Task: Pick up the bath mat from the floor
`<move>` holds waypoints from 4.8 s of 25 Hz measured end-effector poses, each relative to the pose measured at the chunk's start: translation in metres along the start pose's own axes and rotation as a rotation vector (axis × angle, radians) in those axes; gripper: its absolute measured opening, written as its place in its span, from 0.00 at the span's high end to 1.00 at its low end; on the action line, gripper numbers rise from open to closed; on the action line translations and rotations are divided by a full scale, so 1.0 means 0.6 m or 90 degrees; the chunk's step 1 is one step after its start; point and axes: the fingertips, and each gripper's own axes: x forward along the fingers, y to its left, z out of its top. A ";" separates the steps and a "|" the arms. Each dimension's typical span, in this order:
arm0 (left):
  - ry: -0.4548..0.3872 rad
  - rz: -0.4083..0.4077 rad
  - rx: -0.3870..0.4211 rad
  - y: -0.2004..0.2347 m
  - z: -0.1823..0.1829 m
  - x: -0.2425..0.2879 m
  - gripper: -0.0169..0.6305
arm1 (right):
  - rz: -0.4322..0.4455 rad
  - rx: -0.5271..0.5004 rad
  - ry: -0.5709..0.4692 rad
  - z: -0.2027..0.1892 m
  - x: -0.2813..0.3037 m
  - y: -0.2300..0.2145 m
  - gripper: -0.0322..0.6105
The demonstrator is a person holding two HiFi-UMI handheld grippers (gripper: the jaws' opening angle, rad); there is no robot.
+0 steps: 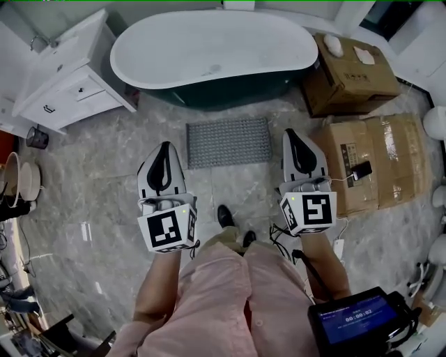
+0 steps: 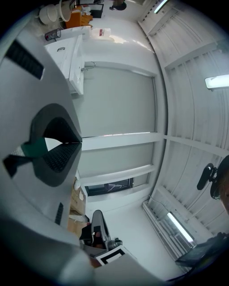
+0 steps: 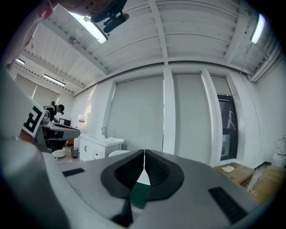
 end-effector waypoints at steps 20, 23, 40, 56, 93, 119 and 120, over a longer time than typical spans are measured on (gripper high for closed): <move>0.014 -0.032 -0.024 0.029 -0.027 0.090 0.94 | -0.047 -0.019 0.007 0.010 0.056 -0.026 0.92; 0.017 -0.037 -0.016 0.019 -0.022 0.106 0.94 | -0.052 -0.010 0.009 0.004 0.062 -0.042 0.92; 0.056 -0.037 0.032 -0.033 -0.017 0.219 0.94 | -0.032 0.037 0.007 -0.025 0.150 -0.140 0.92; 0.043 0.030 0.080 -0.127 0.051 0.352 0.94 | 0.004 0.082 -0.037 -0.024 0.264 -0.328 0.92; -0.005 0.035 0.036 0.063 0.050 0.456 0.94 | 0.007 0.031 -0.048 0.036 0.429 -0.217 0.92; 0.033 -0.017 0.009 0.085 -0.019 0.529 0.94 | 0.036 0.012 0.014 -0.026 0.491 -0.202 0.92; 0.033 -0.020 0.010 0.082 -0.020 0.529 0.94 | 0.038 0.014 0.018 -0.032 0.490 -0.204 0.92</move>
